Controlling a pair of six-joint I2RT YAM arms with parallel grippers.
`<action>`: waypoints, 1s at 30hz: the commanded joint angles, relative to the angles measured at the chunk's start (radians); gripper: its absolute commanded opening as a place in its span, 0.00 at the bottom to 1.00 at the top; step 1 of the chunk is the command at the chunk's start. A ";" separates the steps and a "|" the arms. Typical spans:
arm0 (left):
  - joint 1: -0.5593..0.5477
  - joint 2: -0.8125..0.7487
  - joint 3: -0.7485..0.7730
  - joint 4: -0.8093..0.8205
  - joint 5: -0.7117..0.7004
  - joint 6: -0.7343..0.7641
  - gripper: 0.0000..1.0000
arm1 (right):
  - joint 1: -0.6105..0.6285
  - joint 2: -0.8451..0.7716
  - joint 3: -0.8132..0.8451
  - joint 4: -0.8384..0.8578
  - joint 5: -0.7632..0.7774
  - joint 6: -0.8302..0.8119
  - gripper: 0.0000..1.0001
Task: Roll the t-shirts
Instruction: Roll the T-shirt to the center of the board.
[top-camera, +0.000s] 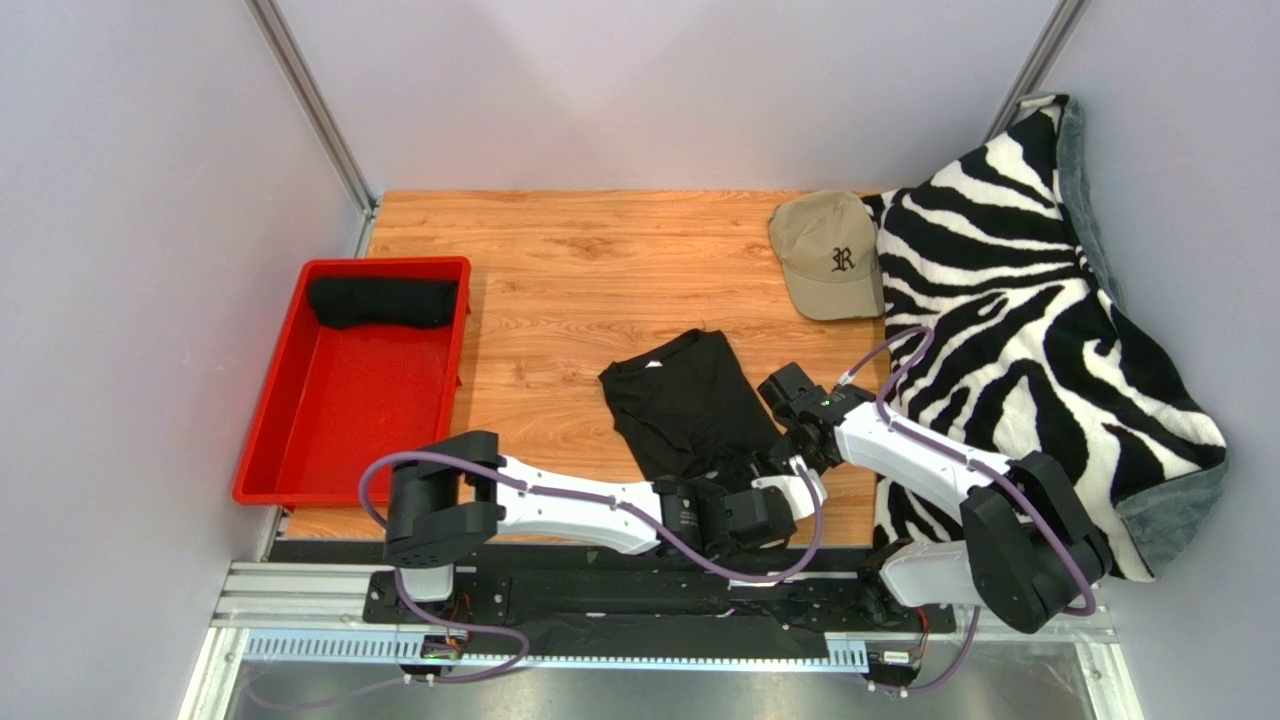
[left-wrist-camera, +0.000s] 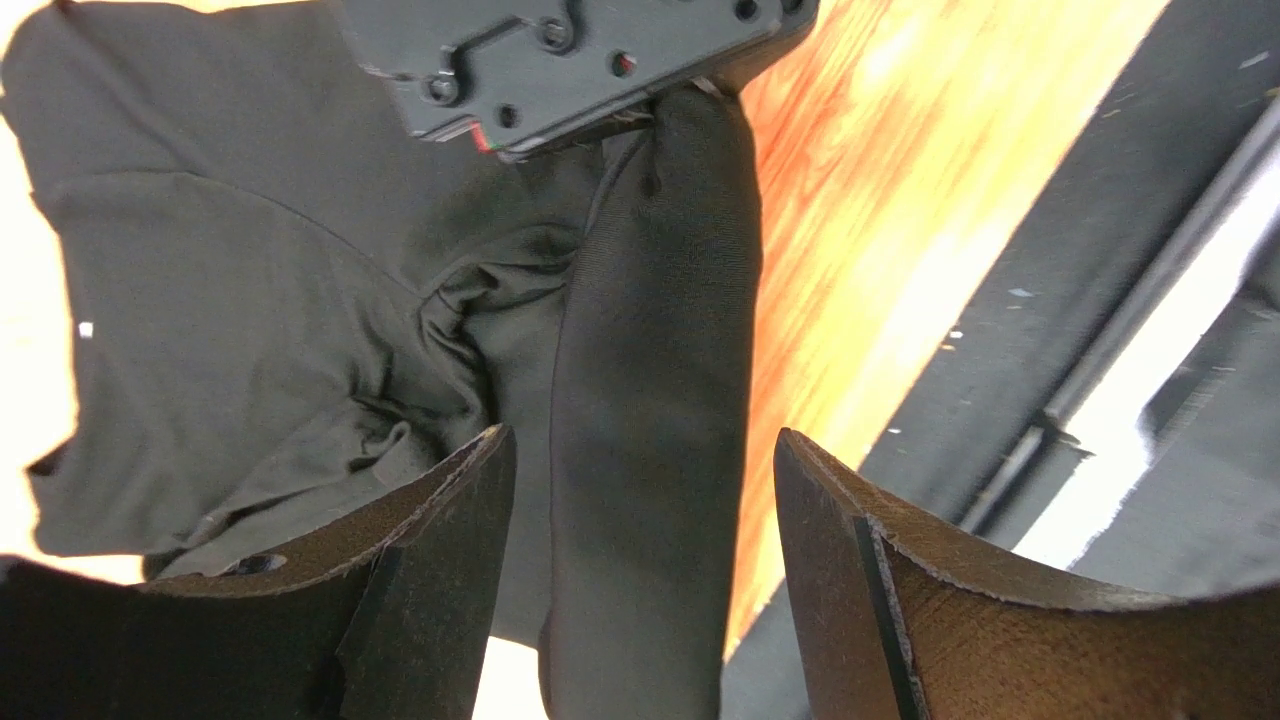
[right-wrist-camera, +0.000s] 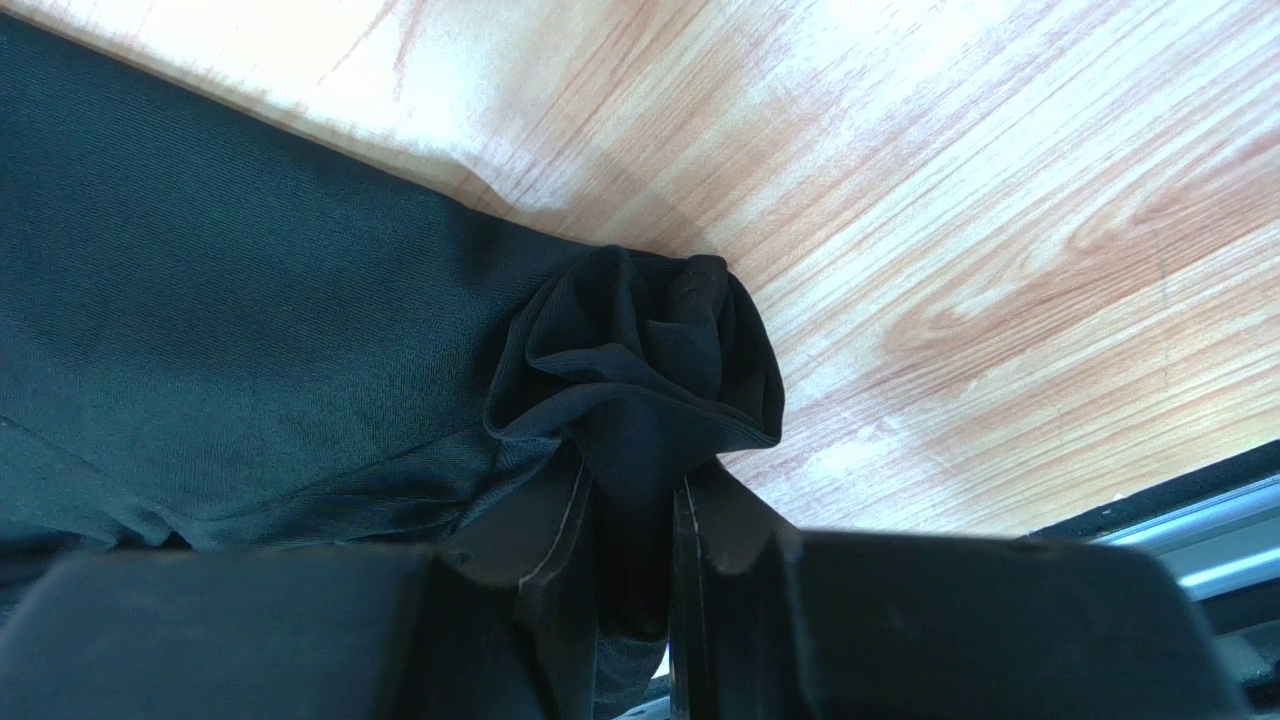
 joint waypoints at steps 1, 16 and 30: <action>-0.024 0.042 0.043 0.021 -0.116 0.054 0.72 | -0.012 0.042 -0.036 0.022 0.015 -0.006 0.15; -0.022 0.097 -0.018 0.092 -0.091 0.036 0.26 | -0.026 -0.016 -0.050 0.067 -0.005 -0.064 0.63; 0.191 -0.050 -0.107 0.162 0.461 -0.127 0.02 | -0.080 -0.266 -0.008 -0.013 0.087 -0.109 0.91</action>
